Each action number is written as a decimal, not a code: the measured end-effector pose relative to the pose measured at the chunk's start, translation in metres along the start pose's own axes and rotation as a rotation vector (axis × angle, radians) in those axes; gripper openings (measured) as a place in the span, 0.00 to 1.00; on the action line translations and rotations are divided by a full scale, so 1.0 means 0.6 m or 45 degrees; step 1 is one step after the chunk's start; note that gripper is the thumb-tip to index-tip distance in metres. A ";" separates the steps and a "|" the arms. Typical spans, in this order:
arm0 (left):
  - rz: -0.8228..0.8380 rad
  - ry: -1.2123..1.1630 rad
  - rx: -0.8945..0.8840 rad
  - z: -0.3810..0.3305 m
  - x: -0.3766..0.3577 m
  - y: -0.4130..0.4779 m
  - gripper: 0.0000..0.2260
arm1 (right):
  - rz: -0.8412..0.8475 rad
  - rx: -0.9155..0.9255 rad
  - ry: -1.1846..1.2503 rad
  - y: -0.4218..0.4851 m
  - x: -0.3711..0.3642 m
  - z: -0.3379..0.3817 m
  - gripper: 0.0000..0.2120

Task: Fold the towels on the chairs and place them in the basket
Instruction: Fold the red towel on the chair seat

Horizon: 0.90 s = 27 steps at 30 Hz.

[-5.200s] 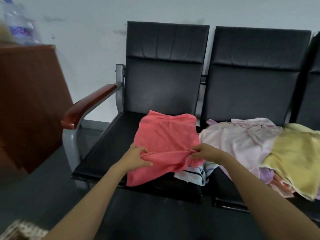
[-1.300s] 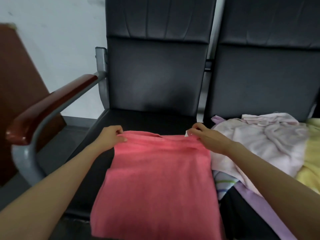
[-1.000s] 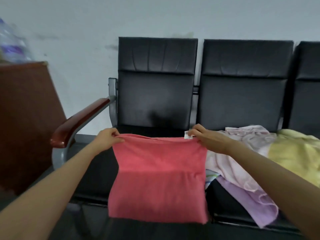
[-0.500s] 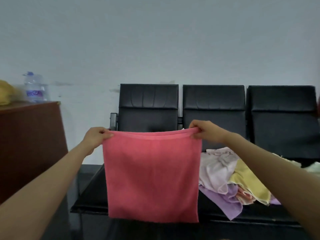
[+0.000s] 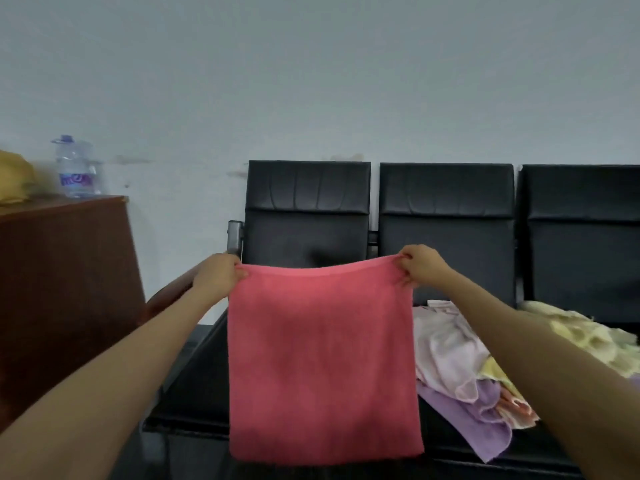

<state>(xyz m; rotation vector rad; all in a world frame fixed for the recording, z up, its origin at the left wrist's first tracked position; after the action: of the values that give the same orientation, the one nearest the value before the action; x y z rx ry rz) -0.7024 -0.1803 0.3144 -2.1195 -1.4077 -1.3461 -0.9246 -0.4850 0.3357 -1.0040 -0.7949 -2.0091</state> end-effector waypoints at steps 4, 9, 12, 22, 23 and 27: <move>-0.289 -0.788 0.062 -0.024 0.002 0.070 0.04 | -0.376 0.024 0.762 0.068 -0.004 0.014 0.06; -0.577 -0.856 -0.186 -0.055 0.019 0.073 0.03 | -0.535 0.185 0.949 0.097 -0.001 0.035 0.05; -0.402 -0.808 -0.076 0.003 -0.018 0.074 0.04 | -0.379 0.074 0.780 0.106 -0.037 0.014 0.05; 0.254 -0.820 0.446 0.177 -0.163 -0.066 0.05 | 0.601 -0.455 0.554 0.023 -0.202 -0.084 0.08; 0.339 -0.810 0.493 0.187 -0.179 -0.079 0.06 | 0.646 -0.459 0.516 0.018 -0.222 -0.095 0.09; 0.436 -0.898 0.637 0.216 -0.238 -0.097 0.05 | 0.613 -0.450 0.420 0.005 -0.300 -0.135 0.07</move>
<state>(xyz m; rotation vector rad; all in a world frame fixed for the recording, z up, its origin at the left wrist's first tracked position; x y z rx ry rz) -0.6938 -0.1523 0.1152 -2.3935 -1.3084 -0.0767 -0.8780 -0.4886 0.1441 -0.9110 -0.0093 -1.8431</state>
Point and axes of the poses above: each hand's wrist, its own y-axis towards the middle knuckle, its own x-axis out of the back of the hand, z = x × y, the point moved 2 cm from there along y, towards the middle knuckle, and after that the axes turned 7 degrees about z, right-handed, at the moved point
